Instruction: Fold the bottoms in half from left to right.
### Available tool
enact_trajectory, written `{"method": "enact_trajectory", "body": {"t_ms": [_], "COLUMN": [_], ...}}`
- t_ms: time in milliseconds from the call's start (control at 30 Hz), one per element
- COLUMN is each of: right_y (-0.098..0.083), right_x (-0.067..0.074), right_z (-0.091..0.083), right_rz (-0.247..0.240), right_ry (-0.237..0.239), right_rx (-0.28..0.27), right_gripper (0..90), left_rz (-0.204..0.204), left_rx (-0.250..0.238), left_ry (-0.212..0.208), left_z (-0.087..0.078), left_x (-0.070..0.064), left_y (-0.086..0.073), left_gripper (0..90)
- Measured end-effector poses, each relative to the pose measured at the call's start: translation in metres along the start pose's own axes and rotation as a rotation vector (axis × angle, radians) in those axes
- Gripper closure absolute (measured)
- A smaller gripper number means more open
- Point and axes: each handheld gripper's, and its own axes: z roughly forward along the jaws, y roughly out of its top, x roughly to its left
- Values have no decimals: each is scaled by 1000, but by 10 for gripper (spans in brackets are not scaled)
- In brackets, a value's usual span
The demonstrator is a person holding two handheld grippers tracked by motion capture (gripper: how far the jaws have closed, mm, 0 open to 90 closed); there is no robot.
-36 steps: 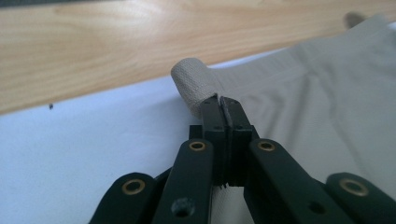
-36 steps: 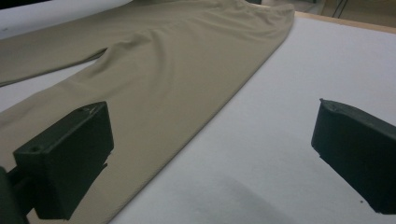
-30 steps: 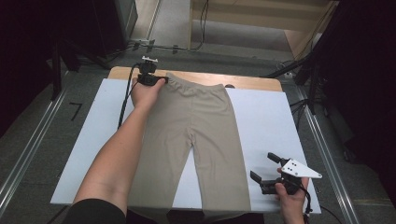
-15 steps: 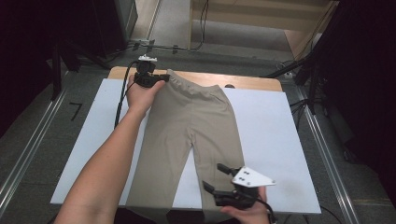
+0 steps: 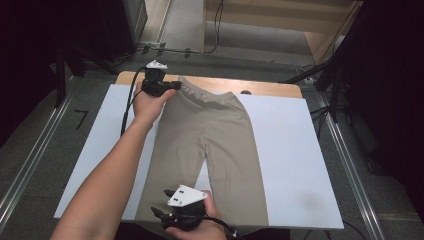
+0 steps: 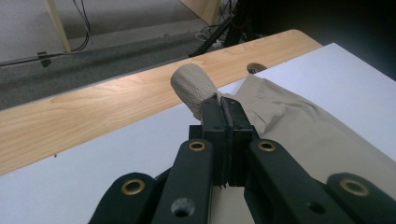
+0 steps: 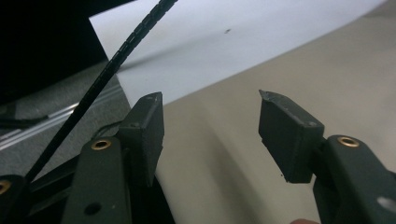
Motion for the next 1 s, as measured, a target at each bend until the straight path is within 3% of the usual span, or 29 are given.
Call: {"method": "enact_trajectory", "body": {"t_ms": [167,267,333,433,533,567,700,767,867,1000], "right_y": [7,10,9,7,4,3,3,0,3,7], "right_x": [13,21,25,27,34,36,31,27,29,27], "right_z": [27,41,50,60,63,63,57,54,53,53], "right_rz": [-26,-7,-23,1,-82,-73,-50,-30,-58,-59], "right_ry": [9,25,-10,-28,-90,-97,-99,-95,-93,-75], "right_rx": [44,61,86,114,105,102,127,109,142,165], "right_gripper": [414,414,397,390,406,413,612,708,855,881], "left_rz": [-13,1,11,18,19,22,26,27,7,0], "left_rx": [0,-3,3,6,10,15,16,17,5,-3], "left_ry": [4,14,17,14,15,17,18,22,23,21], "left_z": [1,0,0,0,-1,-1,-5,-7,-10,-11], "left_x": [4,5,5,6,8,8,12,14,16,15], "left_y": [-5,-7,-8,-10,-13,-14,-17,-17,-18,-18], "left_gripper": [900,900,900,900,900,900,900,900,900,900]}}
